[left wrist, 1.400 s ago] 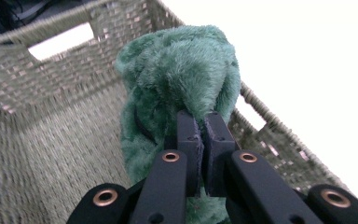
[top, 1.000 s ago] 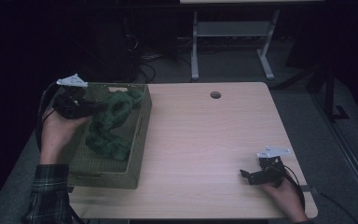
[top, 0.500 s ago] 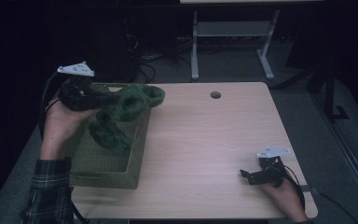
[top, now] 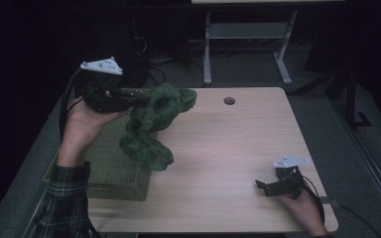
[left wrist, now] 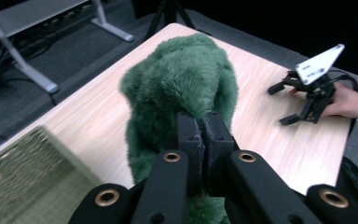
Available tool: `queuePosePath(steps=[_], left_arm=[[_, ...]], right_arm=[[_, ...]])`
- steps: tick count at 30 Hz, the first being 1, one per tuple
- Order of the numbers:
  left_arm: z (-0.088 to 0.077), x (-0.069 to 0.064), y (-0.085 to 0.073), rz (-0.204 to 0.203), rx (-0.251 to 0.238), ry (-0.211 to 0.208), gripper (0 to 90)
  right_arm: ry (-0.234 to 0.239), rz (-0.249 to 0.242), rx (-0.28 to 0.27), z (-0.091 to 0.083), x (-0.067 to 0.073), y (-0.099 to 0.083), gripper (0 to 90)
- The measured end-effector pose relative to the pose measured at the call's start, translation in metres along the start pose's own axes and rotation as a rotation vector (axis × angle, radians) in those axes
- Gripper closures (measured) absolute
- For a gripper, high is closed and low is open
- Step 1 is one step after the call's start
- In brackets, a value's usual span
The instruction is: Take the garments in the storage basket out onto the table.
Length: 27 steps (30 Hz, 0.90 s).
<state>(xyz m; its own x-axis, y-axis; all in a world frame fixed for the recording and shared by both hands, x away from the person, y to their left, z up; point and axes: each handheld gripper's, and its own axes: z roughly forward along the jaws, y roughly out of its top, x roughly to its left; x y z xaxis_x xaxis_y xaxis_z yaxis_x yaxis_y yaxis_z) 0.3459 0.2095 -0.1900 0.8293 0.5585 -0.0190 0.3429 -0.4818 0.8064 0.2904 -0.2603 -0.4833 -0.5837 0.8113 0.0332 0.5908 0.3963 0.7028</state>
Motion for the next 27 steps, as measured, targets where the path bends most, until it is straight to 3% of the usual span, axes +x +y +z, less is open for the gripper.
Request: queuePosePath(steps=[12,27], left_arm=[[0.045,-0.029,0.018,0.027,0.014,-0.063,87.7],[0.101,-0.051,0.019,0.028,0.039,-0.124,87.7]], right_arm=[[0.001,0.003,0.0,0.0,0.0,0.0,1.7],[0.0,-0.001,-0.002,0.0,0.0,0.0,1.7]])
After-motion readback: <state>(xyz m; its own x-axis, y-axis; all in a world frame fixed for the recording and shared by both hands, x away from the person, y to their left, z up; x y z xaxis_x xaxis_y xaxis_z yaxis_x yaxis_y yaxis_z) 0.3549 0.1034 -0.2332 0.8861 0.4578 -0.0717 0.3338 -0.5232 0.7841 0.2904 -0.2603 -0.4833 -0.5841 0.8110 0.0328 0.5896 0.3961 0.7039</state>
